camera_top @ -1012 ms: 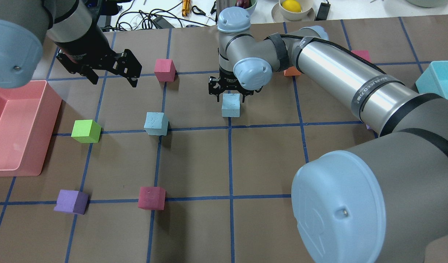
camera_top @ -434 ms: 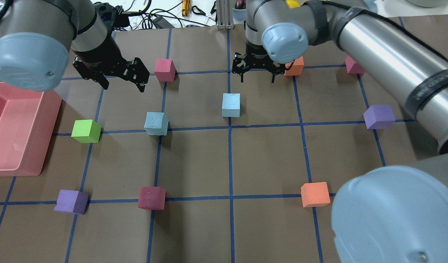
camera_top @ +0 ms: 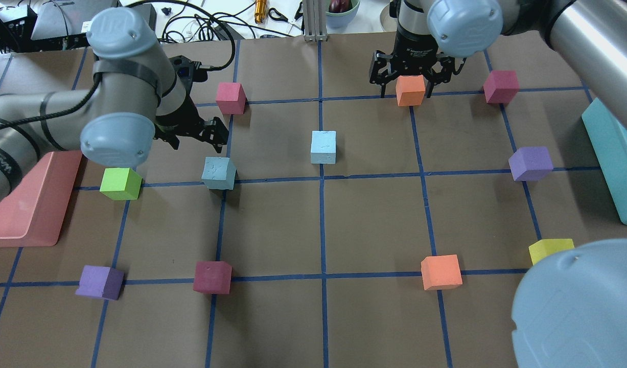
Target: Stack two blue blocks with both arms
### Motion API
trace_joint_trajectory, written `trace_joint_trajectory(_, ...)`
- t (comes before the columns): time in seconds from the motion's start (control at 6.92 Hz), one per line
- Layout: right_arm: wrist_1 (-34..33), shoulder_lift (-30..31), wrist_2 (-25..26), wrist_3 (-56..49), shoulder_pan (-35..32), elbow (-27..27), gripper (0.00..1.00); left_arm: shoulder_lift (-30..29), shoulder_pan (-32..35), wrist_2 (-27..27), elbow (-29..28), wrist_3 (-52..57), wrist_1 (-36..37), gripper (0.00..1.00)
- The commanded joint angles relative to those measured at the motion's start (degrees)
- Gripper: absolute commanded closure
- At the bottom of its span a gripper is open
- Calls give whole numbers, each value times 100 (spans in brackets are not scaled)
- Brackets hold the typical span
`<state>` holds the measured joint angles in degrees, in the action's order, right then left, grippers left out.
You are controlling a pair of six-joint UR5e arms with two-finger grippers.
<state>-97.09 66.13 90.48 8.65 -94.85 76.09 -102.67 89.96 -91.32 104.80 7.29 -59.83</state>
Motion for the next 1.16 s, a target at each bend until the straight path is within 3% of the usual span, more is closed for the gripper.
trace_joint_trajectory(0.0, 696, 626, 197, -352, 229, 29, 0, -463, -5, 26, 418, -8, 848, 0)
trace_joint_trajectory(0.29, 718, 831, 251, -794, 397, 29, 0, -885, 4, 0, 384, -8, 1007, 0)
trace_joint_trajectory(0.43, 840, 875, 173, -838, 441, 38, 0, -1035, 4, 0, 401, 18, 1339, 8)
trace_joint_trajectory(0.58, 1041, 1084, 163, -769, 433, 99, 0, -1080, 4, -9, 392, 36, 1369, 69)
trace_joint_trajectory(0.72, 1017, 1269, 163, -750, 424, 308, 0, -1063, 4, -9, 349, 36, 1351, 100)
trace_joint_trajectory(0.87, 947, 1428, 198, -829, 406, 545, 0, -993, 12, -9, 148, 27, 1238, 100)
trace_joint_trajectory(1.01, 938, 1499, 190, -812, 406, 669, 0, -992, 82, 35, -350, -225, 654, 100)
